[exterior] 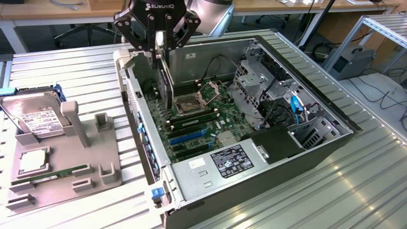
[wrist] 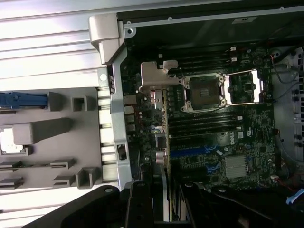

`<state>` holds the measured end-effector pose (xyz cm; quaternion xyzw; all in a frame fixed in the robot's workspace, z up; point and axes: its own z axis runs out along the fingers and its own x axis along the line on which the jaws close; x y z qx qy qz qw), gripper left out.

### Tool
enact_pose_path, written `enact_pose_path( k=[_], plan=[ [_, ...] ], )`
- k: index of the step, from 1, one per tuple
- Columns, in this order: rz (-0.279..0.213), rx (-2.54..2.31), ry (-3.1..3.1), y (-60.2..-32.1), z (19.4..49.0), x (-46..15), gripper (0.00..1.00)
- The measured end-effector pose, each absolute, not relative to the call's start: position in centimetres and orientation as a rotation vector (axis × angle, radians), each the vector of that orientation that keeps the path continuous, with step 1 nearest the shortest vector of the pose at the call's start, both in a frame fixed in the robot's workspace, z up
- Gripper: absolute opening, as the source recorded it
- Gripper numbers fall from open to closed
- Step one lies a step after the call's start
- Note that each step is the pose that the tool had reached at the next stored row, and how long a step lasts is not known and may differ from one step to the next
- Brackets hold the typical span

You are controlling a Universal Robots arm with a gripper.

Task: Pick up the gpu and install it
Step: 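Pick up the gpu and move the gpu toward the slot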

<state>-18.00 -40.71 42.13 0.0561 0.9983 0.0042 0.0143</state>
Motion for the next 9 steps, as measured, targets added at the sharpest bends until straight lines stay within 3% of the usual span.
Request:
enact_pose_path(
  k=[9],
  plan=[
    [0.008,0.175,3.108,-40.7,41.8,-16.8,0.27]
  ],
)
